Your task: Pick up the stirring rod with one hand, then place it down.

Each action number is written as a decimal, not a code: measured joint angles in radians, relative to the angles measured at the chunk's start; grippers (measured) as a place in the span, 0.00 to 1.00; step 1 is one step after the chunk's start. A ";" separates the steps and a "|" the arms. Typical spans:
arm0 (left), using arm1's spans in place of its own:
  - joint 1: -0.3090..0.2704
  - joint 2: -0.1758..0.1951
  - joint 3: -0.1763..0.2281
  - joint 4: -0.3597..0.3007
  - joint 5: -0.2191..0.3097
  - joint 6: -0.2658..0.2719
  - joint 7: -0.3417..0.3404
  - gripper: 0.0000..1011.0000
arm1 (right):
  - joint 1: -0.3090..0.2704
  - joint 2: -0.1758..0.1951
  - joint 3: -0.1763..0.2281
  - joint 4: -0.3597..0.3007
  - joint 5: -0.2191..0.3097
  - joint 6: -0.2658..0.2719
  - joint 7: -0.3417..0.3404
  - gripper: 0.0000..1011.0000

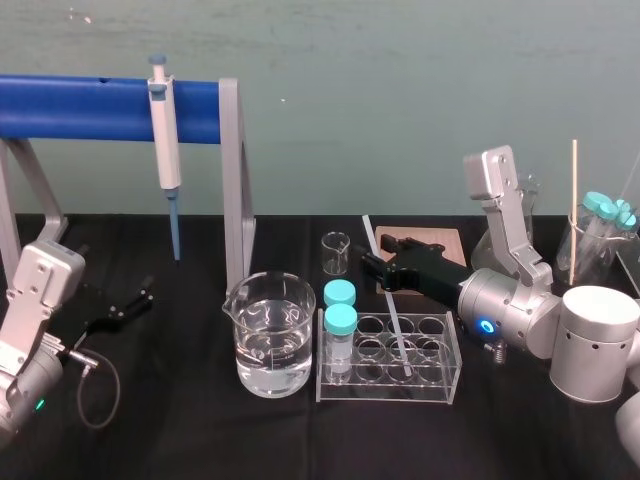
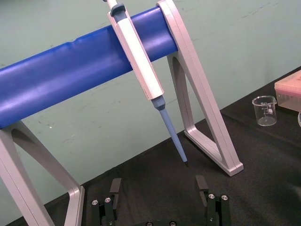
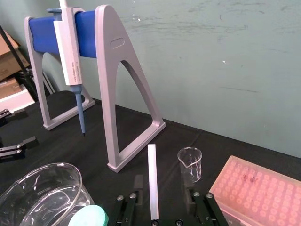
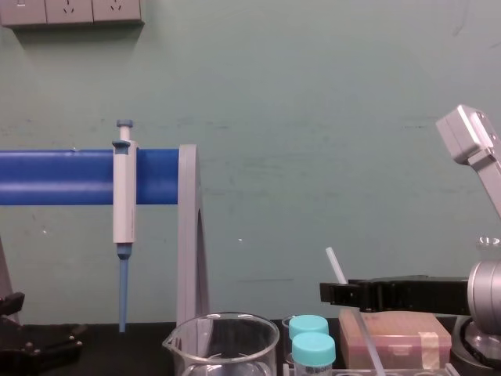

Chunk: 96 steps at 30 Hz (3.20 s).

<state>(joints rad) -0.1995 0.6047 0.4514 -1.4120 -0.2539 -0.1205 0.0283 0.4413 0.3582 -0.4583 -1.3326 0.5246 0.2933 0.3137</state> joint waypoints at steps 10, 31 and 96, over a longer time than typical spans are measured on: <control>0.000 0.000 0.000 0.000 0.000 0.000 0.000 0.99 | 0.000 0.000 0.000 0.000 0.001 0.000 -0.001 0.21; 0.000 0.000 0.000 0.000 0.000 0.000 0.000 0.99 | -0.066 -0.016 0.050 -0.042 0.003 -0.154 0.026 0.07; 0.000 0.000 0.000 0.000 0.000 0.000 0.000 0.99 | -0.140 -0.016 0.236 -0.170 -0.094 -0.432 0.085 0.07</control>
<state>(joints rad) -0.1995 0.6047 0.4514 -1.4120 -0.2539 -0.1205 0.0283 0.3014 0.3421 -0.2225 -1.5025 0.4308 -0.1389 0.3992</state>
